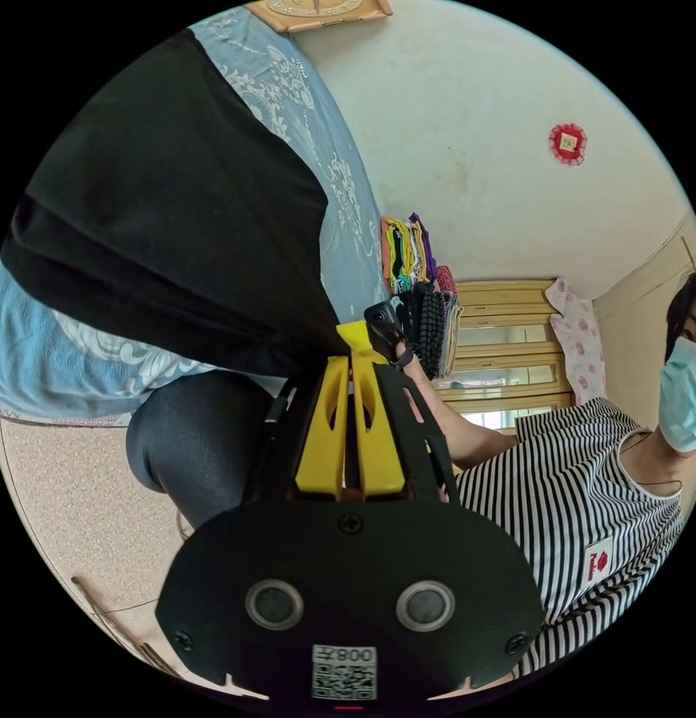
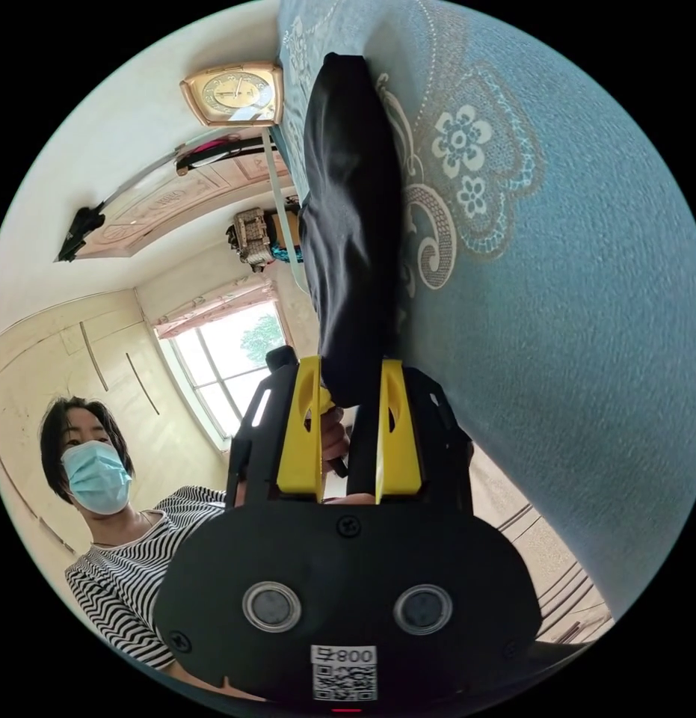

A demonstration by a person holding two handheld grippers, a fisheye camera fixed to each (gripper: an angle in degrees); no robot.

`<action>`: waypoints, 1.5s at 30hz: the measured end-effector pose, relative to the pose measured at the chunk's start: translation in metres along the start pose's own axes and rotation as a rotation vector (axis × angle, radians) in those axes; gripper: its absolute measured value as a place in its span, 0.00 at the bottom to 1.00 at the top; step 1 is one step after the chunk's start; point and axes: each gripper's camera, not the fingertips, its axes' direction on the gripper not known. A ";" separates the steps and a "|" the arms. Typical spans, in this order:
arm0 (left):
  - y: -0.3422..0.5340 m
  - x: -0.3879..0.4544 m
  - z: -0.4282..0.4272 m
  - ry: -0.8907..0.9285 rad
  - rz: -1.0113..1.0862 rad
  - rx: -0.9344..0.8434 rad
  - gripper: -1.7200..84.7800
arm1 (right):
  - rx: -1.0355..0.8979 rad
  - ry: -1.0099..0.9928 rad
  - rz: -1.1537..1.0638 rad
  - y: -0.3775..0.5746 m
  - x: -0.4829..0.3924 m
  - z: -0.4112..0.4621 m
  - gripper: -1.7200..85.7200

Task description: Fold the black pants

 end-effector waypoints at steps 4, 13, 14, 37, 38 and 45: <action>-0.002 -0.004 -0.015 0.004 -0.012 0.005 0.03 | -0.014 -0.013 0.010 -0.001 0.012 0.002 0.11; 0.021 -0.031 -0.114 -0.017 -0.127 0.236 0.09 | -0.011 -0.031 -0.012 0.011 0.025 -0.012 0.08; 0.024 -0.035 -0.123 -0.007 -0.144 0.269 0.10 | -0.013 -0.037 -0.023 0.012 0.024 -0.014 0.07; -0.121 -0.010 -0.246 0.063 -0.336 0.708 0.11 | -0.010 -0.083 -0.098 0.068 0.081 -0.068 0.06; -0.126 -0.002 -0.246 0.053 -0.332 0.707 0.11 | -0.014 -0.064 -0.094 0.074 0.088 -0.073 0.06; -0.193 0.123 -0.236 -0.030 -0.219 0.678 0.10 | -0.007 -0.001 -0.126 0.130 0.121 -0.117 0.05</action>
